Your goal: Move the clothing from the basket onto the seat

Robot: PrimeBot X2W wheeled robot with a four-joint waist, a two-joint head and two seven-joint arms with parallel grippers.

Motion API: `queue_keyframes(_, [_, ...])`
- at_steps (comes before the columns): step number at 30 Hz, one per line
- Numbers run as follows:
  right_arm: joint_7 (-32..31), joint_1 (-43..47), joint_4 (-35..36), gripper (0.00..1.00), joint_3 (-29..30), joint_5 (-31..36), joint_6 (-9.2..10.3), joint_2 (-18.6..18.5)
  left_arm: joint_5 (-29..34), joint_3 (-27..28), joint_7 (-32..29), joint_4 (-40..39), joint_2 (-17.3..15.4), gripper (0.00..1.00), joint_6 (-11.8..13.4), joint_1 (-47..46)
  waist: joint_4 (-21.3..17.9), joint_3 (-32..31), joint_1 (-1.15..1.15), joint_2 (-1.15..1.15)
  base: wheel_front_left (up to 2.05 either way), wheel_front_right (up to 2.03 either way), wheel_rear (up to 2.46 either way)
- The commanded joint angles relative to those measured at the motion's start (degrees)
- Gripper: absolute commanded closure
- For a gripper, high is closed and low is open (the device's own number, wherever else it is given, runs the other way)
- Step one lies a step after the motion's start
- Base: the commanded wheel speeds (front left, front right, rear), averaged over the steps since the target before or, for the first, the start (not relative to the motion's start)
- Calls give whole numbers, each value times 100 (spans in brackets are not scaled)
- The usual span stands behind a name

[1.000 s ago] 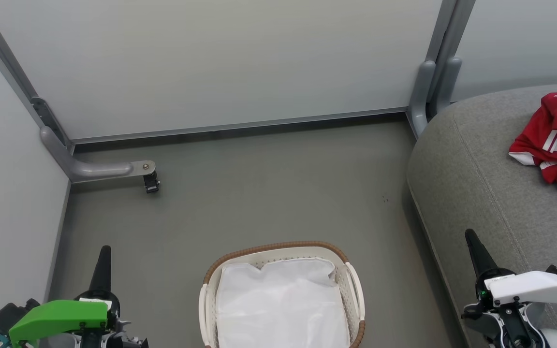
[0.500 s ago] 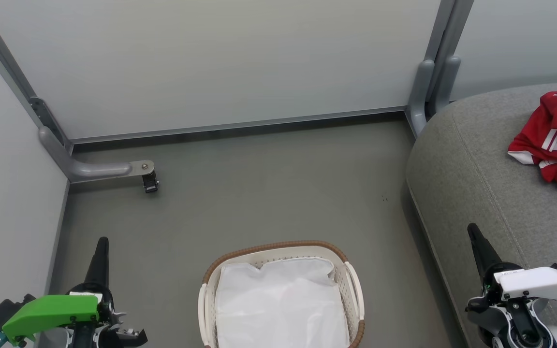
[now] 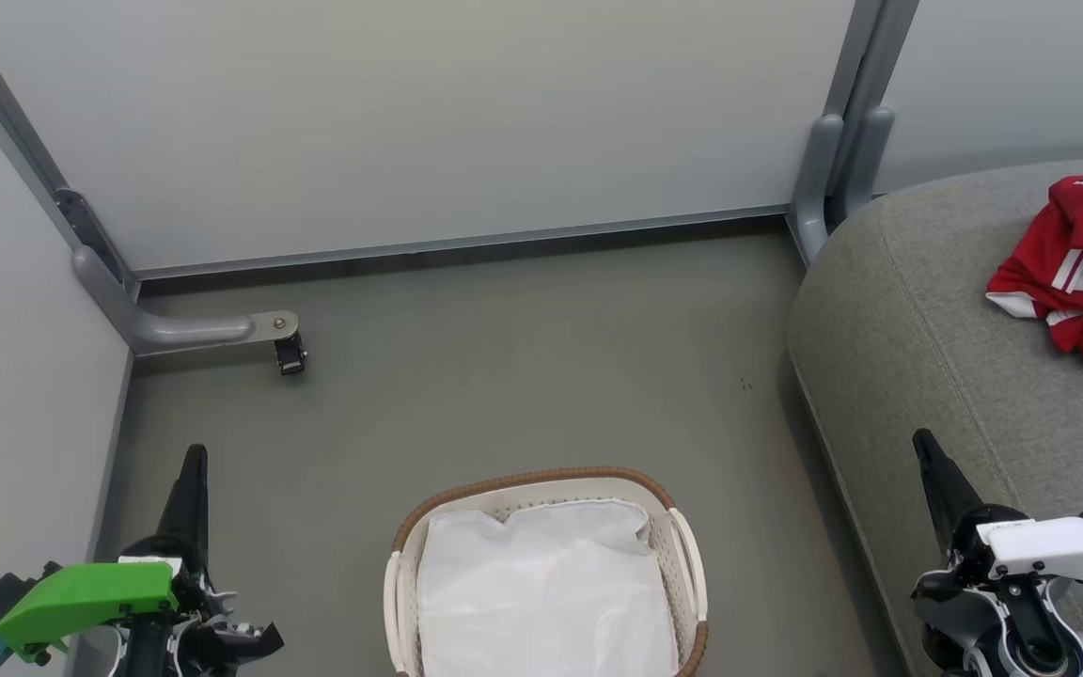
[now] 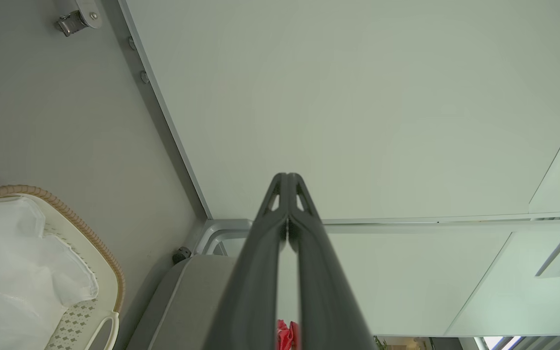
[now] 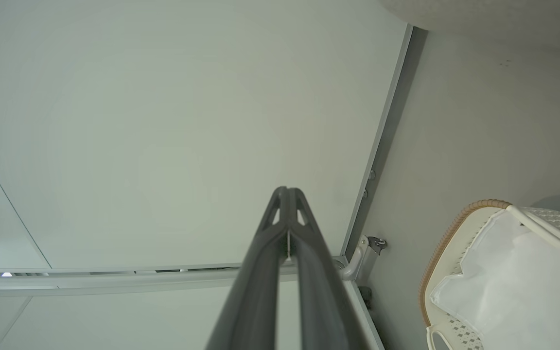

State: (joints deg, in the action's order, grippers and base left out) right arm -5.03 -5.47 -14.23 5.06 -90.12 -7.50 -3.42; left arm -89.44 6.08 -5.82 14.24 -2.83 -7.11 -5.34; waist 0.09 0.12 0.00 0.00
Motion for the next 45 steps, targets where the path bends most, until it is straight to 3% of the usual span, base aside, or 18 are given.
queue_keyframes(1, [-39,-88,34,100,37,-125,2,-30,-121,40,-34,-24,-9,100,-45,-96,-2,1,0,0,0,0,0])
queue_keyframes(45, [-132,-92,36,100,109,-274,1,5,-306,59,-92,-26,-9,100,-53,-126,-9,6,0,0,0,0,0])
